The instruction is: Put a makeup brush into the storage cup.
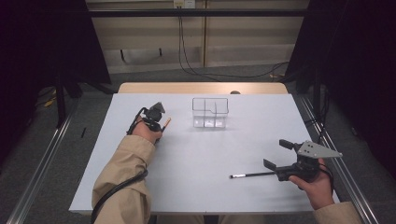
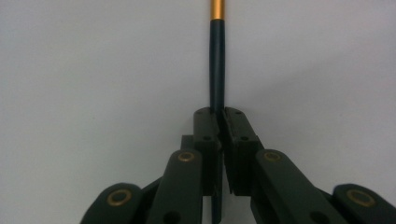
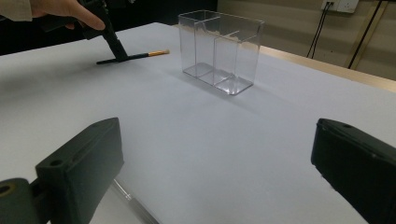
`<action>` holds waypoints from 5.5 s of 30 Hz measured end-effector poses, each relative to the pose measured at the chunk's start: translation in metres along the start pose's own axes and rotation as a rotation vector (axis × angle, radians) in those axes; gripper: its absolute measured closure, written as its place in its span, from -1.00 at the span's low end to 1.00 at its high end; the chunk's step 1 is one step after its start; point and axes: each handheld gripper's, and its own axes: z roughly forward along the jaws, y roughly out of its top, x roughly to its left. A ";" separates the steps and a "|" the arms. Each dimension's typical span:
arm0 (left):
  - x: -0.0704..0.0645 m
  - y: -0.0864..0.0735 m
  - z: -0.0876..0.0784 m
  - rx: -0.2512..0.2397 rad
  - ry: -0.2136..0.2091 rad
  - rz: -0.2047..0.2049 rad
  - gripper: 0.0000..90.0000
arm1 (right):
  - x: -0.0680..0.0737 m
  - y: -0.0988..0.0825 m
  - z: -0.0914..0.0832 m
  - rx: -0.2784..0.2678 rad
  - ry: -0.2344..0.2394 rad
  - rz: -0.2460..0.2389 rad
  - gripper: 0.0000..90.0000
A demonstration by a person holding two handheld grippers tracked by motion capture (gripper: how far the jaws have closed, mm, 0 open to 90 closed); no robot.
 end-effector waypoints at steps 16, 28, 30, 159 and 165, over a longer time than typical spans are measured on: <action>0.020 -0.029 -0.004 -0.181 -0.159 -0.103 0.89 | -0.001 0.000 -0.001 -0.005 -0.004 0.004 -0.96; 0.027 -0.055 -0.009 -0.354 -0.243 -0.164 0.89 | 0.000 0.000 0.000 -0.003 -0.002 0.000 -0.96; 0.027 -0.058 -0.011 -0.385 -0.257 -0.159 0.89 | 0.000 0.000 0.000 -0.002 -0.001 -0.001 -0.96; -0.088 -0.087 -0.038 -0.875 -0.710 0.219 0.88 | 0.028 0.039 0.070 0.001 0.125 0.068 -0.98; -0.091 -0.086 -0.037 -0.872 -0.721 0.229 0.88 | 0.031 0.045 0.076 -0.010 0.151 0.077 -0.93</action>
